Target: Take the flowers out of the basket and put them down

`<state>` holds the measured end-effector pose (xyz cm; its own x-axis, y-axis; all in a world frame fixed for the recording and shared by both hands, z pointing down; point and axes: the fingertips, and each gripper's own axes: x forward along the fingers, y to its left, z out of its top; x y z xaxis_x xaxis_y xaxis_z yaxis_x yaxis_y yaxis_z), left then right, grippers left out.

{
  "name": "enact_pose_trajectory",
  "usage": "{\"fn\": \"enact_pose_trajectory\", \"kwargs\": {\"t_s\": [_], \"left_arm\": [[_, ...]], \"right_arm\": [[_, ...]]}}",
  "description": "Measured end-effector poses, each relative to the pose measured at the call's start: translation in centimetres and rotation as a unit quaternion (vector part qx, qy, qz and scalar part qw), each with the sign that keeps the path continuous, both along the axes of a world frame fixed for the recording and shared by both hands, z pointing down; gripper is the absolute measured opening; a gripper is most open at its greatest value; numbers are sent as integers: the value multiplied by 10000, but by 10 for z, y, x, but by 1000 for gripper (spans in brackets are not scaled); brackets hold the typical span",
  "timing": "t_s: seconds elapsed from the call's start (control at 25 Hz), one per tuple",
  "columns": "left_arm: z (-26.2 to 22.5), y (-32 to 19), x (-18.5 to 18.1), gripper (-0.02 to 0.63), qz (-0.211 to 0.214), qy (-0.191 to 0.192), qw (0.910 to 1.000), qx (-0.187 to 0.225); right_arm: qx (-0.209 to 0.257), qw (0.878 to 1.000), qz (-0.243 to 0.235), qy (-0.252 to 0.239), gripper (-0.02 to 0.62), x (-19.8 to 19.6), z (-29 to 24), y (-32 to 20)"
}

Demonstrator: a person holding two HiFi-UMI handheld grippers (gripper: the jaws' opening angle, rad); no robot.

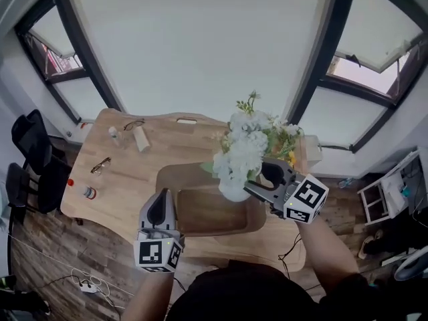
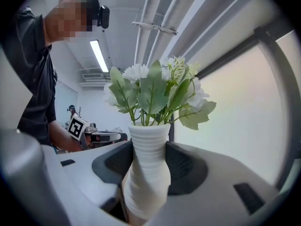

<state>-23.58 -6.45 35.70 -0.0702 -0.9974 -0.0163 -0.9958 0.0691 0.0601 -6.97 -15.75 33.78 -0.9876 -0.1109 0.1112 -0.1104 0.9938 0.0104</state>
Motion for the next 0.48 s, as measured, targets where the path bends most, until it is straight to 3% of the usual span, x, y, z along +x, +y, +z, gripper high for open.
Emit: {"fn": "enact_pose_trajectory", "kwargs": {"t_s": [0.16, 0.48], "left_arm": [[0, -23, 20, 0, 363, 32, 9993, 28], [-1, -63, 62, 0, 1001, 39, 9949, 70]], "right_arm": [[242, 9989, 378, 98, 232, 30, -12, -9], [201, 9918, 1265, -46, 233, 98, -20, -29]]}}
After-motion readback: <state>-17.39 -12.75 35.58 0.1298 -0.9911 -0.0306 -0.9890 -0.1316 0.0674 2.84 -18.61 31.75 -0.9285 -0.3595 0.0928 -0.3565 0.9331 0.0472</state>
